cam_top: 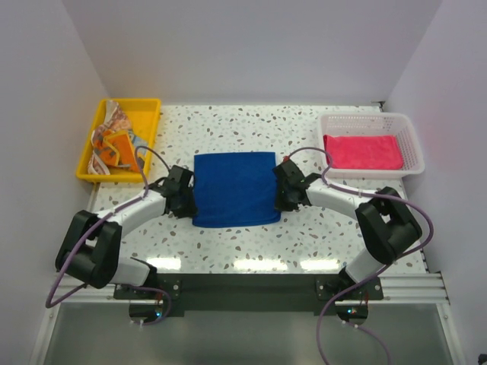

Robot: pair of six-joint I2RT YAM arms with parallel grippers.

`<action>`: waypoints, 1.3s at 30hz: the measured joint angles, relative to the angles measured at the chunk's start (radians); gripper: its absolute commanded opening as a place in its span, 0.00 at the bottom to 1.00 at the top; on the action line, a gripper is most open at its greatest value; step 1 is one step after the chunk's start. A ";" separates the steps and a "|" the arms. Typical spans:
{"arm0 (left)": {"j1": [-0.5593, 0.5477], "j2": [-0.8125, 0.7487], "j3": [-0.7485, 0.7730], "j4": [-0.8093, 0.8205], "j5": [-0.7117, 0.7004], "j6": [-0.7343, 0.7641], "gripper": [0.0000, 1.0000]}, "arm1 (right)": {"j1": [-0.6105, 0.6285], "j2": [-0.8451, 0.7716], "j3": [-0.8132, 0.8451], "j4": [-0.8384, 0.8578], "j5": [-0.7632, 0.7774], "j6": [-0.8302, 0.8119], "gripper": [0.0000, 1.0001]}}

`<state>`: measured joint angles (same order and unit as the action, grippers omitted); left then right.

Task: Fold and stack the towels
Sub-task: Fold the towel

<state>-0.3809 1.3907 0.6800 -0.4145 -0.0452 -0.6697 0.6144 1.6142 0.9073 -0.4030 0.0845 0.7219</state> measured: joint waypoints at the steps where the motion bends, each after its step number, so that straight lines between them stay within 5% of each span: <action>1: -0.005 0.000 0.004 -0.006 -0.003 0.000 0.20 | 0.000 0.000 0.000 0.000 0.000 0.000 0.00; 6: -0.038 0.000 0.032 -0.036 -0.016 -0.001 0.07 | 0.000 -0.003 0.000 0.000 0.000 0.000 0.00; 14: -0.059 0.000 0.071 -0.059 -0.016 -0.001 0.01 | 0.000 -0.032 0.000 0.000 0.001 -0.001 0.00; 39: -0.065 0.011 0.201 -0.076 0.001 -0.027 0.00 | 0.000 -0.130 0.018 -0.023 0.019 -0.023 0.00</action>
<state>-0.4458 1.4021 0.8810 -0.4900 -0.0444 -0.6968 0.6144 1.4845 0.9253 -0.4259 0.1032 0.6991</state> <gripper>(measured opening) 0.055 0.014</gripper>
